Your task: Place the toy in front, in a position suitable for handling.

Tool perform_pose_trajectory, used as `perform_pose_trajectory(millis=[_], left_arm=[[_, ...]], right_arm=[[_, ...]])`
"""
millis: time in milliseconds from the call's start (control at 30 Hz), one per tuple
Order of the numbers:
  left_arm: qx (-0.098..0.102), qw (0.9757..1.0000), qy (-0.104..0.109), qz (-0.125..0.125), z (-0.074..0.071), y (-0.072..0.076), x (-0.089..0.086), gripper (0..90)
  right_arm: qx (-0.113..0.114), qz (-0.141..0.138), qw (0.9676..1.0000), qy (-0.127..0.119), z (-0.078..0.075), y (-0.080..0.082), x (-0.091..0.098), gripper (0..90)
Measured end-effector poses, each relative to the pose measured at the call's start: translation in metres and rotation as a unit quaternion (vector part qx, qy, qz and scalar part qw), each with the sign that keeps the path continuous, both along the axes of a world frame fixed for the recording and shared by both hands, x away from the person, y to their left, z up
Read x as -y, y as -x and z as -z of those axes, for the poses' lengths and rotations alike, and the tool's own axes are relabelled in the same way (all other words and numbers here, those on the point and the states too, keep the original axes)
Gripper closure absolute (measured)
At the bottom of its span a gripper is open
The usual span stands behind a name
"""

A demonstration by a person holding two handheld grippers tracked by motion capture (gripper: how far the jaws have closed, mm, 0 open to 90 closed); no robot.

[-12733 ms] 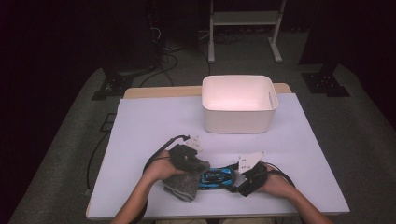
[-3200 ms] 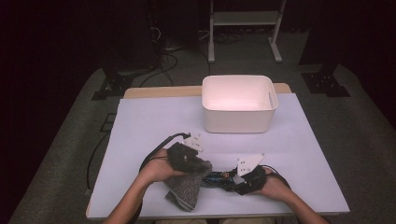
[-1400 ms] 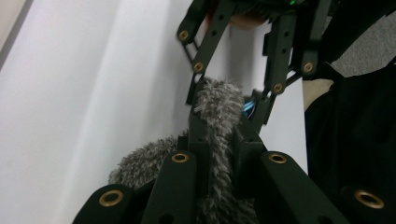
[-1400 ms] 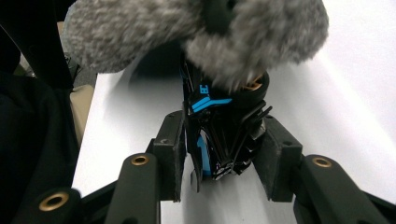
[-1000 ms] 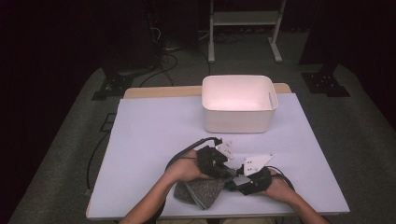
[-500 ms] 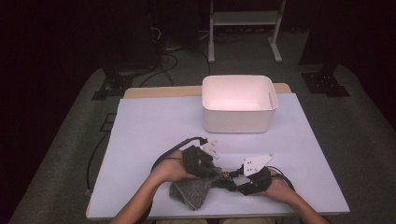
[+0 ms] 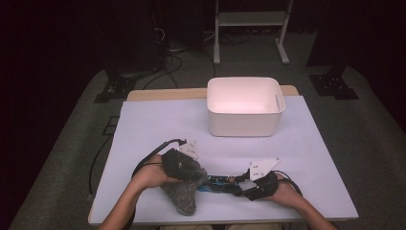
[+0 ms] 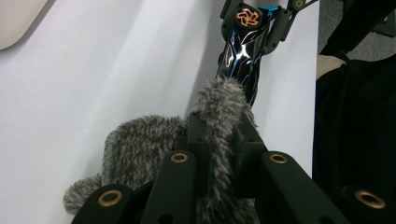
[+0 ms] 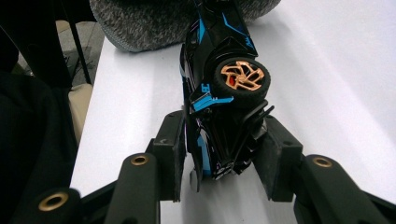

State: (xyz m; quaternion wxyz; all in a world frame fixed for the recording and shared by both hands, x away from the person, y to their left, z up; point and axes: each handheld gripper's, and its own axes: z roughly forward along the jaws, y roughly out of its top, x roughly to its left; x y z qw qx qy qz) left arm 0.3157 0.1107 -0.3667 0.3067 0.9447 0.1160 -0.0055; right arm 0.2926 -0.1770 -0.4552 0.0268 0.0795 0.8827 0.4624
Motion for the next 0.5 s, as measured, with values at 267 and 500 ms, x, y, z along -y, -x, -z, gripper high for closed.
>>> perform_pose_trajectory(millis=[267, 500], left_arm=[[0.001, 0.9999, -0.005, 0.014, 0.0, -0.002, 0.015, 80.9], [0.001, 0.999, -0.01, 0.044, 0.001, -0.005, 0.048, 80.9]], right_arm=[[-0.001, 0.001, 1.0, 0.001, 0.0, 0.0, 0.0, 55.7], [-0.001, 0.001, 1.0, 0.0, 0.0, 0.0, 0.0, 55.6]])
